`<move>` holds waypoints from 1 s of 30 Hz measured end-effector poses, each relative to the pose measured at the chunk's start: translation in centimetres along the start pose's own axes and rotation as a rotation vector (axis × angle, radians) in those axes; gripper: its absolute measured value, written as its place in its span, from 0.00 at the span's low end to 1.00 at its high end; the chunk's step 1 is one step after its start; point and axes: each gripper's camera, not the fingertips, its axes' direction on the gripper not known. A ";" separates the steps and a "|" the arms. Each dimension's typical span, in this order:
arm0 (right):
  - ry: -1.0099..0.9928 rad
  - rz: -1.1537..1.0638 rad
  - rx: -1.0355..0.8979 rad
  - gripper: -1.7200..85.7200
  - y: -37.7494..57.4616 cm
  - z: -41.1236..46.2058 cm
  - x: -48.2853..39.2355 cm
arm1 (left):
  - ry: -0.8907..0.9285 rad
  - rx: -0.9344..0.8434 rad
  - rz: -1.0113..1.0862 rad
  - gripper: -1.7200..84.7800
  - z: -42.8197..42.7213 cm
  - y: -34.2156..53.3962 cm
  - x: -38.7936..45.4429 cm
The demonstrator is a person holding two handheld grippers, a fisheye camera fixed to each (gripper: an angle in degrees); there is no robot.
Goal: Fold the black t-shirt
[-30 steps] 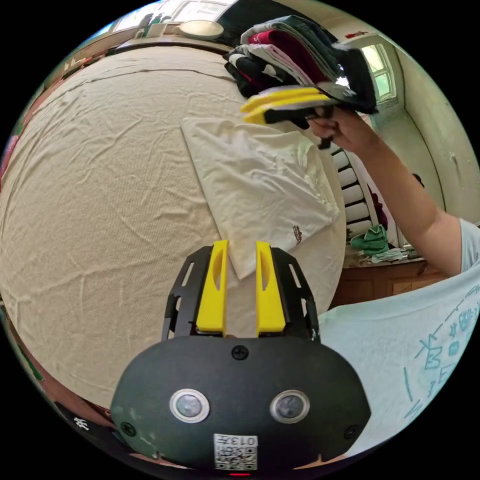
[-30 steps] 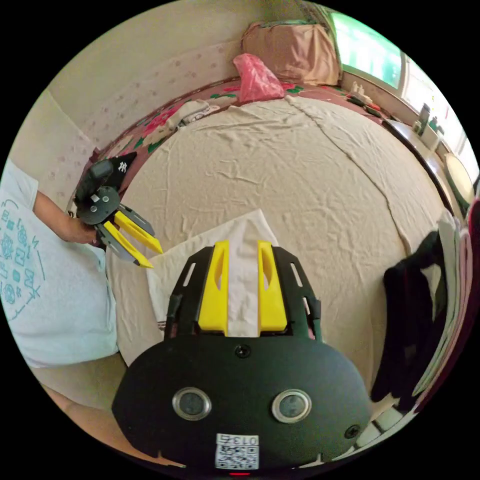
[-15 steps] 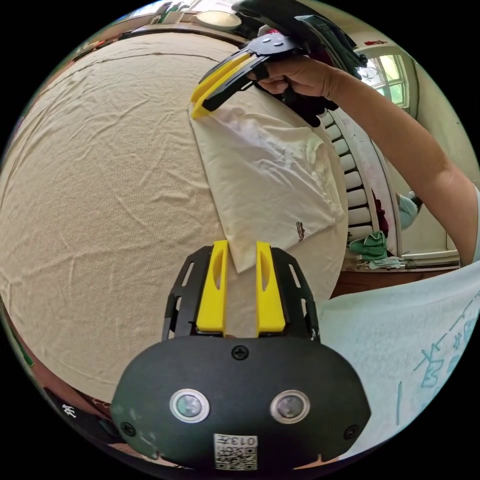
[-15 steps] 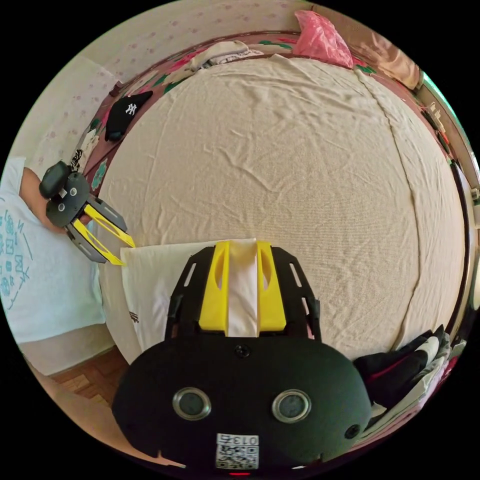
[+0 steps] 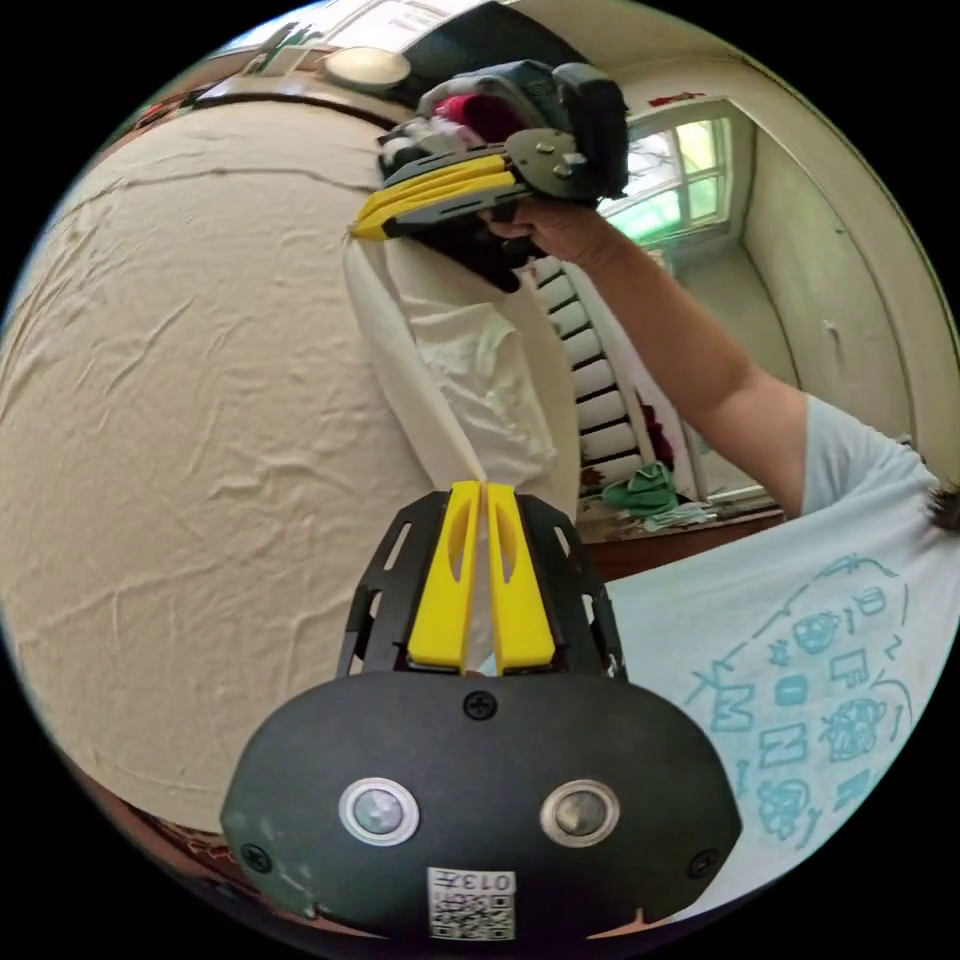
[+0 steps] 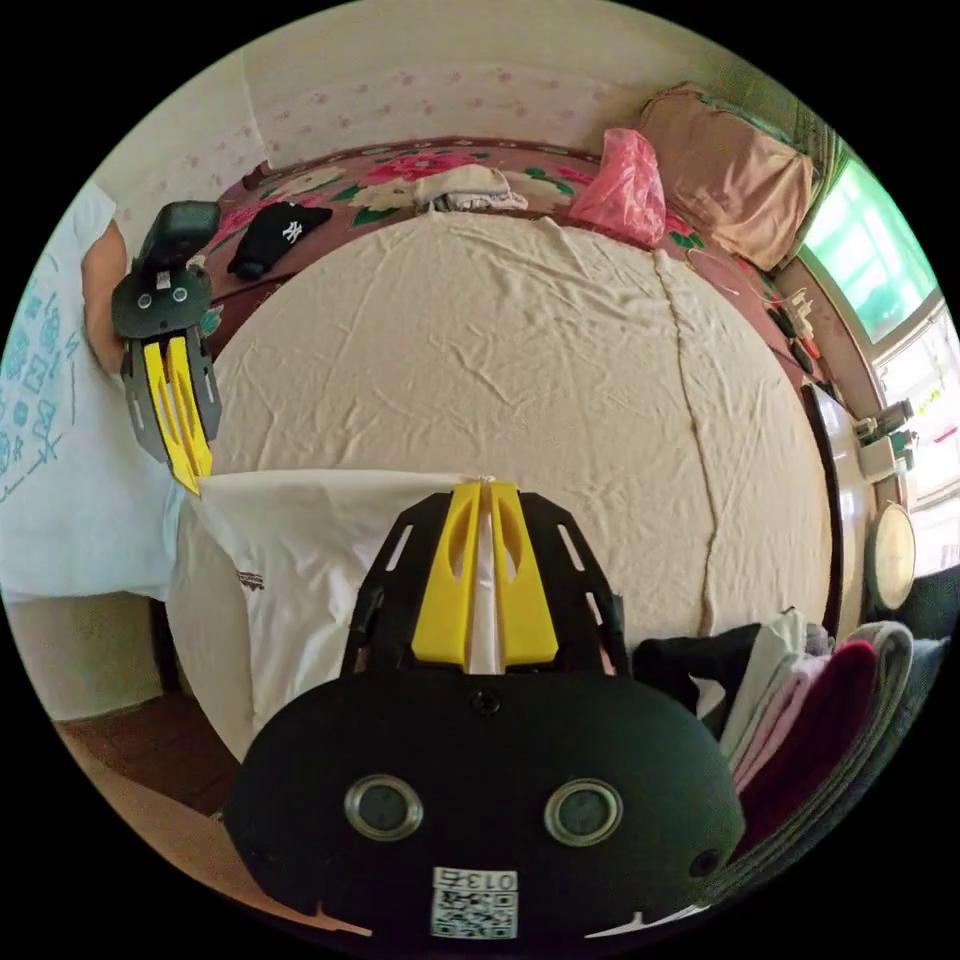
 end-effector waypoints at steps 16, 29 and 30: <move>0.147 0.553 -0.007 0.03 27.7 -2.6 -3.7 | 0.049 -0.262 0.493 0.04 18.2 -10.1 12.3; 0.176 1.003 0.135 0.10 37.7 -2.4 -7.5 | -0.222 -0.200 0.553 0.10 19.9 -11.1 12.1; 0.104 1.046 0.145 0.12 38.3 -1.8 -6.9 | -0.236 -0.217 0.509 0.10 20.1 -12.0 10.9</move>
